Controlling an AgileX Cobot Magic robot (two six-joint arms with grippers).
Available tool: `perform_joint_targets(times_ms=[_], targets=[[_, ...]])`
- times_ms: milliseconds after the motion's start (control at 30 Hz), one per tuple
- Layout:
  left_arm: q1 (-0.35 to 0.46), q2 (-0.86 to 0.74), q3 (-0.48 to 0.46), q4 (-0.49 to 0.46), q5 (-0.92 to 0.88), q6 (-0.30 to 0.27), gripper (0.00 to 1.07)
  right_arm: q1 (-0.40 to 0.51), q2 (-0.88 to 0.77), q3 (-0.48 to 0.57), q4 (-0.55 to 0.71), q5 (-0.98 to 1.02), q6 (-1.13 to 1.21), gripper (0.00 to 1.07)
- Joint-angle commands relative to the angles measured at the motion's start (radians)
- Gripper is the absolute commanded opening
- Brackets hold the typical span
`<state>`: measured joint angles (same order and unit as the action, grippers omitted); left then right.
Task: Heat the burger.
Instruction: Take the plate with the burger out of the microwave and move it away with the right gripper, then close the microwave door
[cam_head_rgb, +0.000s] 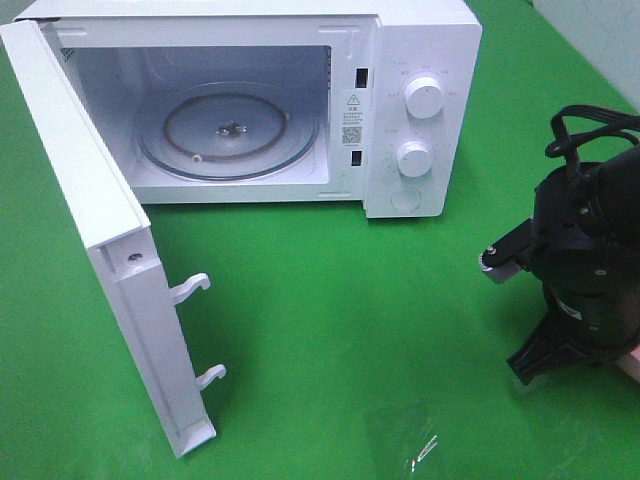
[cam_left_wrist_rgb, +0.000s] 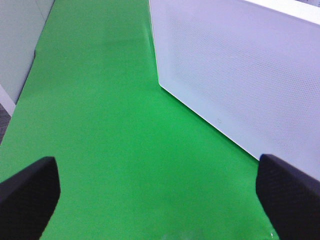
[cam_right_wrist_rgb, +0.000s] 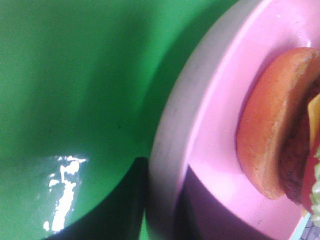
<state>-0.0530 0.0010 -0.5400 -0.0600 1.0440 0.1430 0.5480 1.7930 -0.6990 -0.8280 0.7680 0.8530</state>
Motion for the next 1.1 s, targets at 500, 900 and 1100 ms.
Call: perform_joint_targets(times_ms=[500,900,1100], targets=[[0.002,-0.001,0.001,0.003,-0.005,-0.004,1.00,-0.001,-0.400,-0.056,0.293,-0.054,-0.306,0.51],[0.002,-0.001,0.001,0.003,-0.005,-0.004,1.00,-0.001,-0.780,-0.056,0.535,0.088,-0.628,0.83],[0.002,-0.001,0.001,0.003,-0.005,-0.004,1.00,-0.001,-0.871,-0.055,0.576,0.128,-0.685,0.81]])
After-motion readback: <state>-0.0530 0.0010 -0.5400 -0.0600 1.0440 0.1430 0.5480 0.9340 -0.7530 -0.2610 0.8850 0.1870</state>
